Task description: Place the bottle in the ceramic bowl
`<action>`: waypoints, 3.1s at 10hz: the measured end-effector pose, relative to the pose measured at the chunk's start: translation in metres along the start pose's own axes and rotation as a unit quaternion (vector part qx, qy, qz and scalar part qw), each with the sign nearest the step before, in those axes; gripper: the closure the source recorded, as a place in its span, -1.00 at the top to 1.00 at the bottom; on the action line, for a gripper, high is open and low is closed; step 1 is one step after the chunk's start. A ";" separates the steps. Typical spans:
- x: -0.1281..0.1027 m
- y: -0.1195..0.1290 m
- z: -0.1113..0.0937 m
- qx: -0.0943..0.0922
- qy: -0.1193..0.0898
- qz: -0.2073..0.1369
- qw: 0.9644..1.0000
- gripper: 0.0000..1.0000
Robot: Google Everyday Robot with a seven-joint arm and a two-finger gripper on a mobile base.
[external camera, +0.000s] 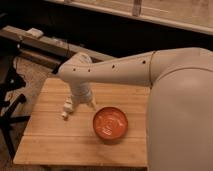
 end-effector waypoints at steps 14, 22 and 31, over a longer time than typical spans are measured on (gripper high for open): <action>-0.170 0.127 0.094 0.009 -0.028 -0.074 0.997 0.30; -0.182 0.111 0.122 0.010 -0.016 -0.054 0.998 0.30; -0.180 0.109 0.155 0.018 0.027 -0.050 0.998 0.01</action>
